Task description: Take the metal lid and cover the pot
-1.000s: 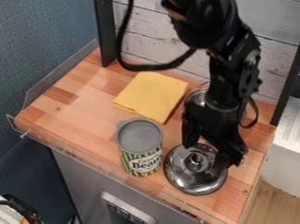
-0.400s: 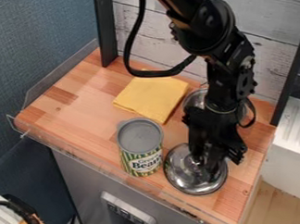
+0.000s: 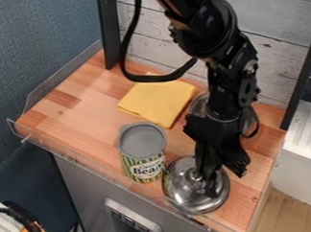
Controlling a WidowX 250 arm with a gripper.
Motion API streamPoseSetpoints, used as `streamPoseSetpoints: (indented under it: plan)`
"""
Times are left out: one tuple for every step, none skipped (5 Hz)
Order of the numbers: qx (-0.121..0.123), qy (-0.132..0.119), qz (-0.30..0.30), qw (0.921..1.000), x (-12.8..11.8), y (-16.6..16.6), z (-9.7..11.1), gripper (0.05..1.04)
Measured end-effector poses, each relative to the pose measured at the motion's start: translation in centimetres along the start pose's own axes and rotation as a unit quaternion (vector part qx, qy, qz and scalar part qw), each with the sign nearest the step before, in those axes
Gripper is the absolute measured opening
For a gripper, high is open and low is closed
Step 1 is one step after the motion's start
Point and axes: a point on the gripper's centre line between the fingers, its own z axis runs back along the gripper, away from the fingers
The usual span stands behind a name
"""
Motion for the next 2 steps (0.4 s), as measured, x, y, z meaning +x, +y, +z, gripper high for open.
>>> streamPoseSetpoints:
  plan:
    - [-0.004, -0.002, -0.008, 1.0000, 0.0, -0.1, 0.1, 0.053]
    - [-0.009, -0.011, -0.009, 0.9999, 0.2, -0.2, 1.1, 0.074]
